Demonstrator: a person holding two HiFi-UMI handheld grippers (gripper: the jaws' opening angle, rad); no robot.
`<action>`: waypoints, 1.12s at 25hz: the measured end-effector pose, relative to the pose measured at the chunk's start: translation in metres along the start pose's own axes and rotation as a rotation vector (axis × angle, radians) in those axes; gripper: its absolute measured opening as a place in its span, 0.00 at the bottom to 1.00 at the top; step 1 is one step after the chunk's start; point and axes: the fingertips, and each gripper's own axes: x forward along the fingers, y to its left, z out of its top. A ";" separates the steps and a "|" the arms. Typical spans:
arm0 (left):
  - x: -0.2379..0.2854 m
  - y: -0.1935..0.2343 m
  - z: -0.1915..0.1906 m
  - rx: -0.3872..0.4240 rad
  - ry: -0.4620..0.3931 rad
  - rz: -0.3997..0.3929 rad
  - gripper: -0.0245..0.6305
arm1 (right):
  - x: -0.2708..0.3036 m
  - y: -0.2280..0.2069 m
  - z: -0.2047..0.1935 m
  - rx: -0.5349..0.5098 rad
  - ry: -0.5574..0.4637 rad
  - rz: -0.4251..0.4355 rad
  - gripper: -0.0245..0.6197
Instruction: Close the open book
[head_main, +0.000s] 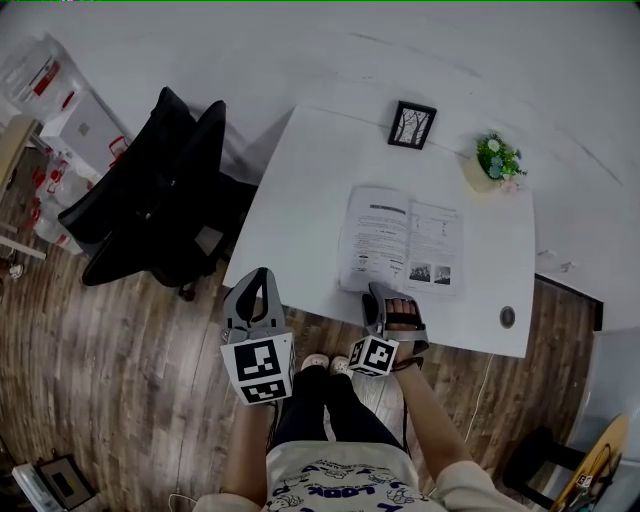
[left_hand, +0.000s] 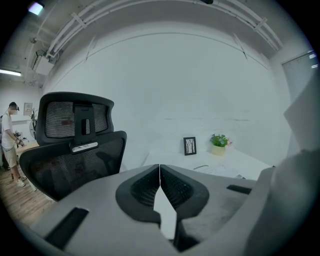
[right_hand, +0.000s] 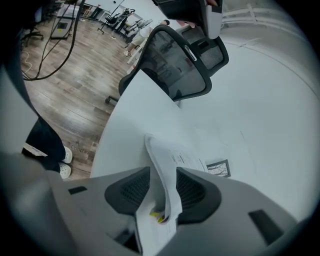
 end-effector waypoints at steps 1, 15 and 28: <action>0.000 0.001 0.000 -0.002 0.001 0.004 0.07 | 0.001 0.000 0.000 -0.008 0.002 0.005 0.28; -0.005 0.024 -0.010 -0.033 0.014 0.047 0.07 | 0.020 0.002 0.013 -0.081 -0.015 0.013 0.28; -0.010 0.035 -0.012 -0.043 0.021 0.069 0.07 | 0.025 0.005 0.020 -0.089 -0.028 0.003 0.19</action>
